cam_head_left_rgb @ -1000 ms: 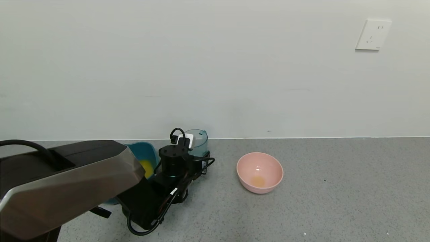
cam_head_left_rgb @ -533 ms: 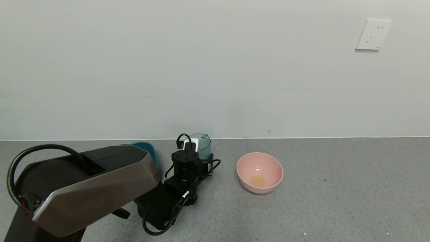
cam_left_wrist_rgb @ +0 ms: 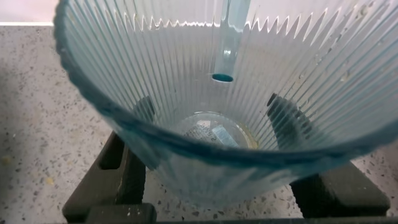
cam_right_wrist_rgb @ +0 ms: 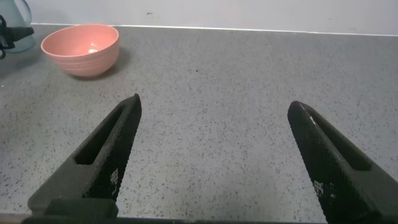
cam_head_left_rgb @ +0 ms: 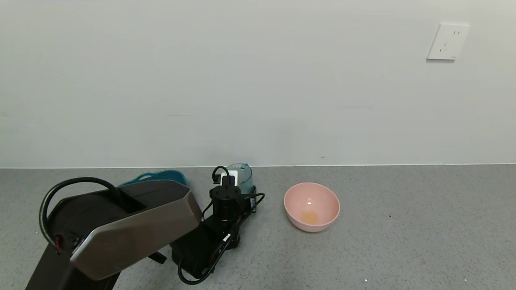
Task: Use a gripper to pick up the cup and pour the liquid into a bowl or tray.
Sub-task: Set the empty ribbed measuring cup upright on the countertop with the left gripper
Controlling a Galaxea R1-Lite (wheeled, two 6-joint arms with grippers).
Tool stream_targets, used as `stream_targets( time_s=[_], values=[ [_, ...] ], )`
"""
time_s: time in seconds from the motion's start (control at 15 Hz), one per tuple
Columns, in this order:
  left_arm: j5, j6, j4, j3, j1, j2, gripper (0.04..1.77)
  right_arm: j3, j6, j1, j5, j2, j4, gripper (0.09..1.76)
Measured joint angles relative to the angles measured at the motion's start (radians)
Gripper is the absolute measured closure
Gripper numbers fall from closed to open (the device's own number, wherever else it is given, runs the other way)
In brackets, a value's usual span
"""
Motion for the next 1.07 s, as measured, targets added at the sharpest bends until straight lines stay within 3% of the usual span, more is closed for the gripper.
stream_targets(
  time_s=[1.07],
  values=[
    [0.006, -0.002, -0.021, -0.003, -0.008, 0.04, 0.53, 0.0, 0.0, 0.0, 0.0, 0.0, 0.0, 0.14]
  ],
)
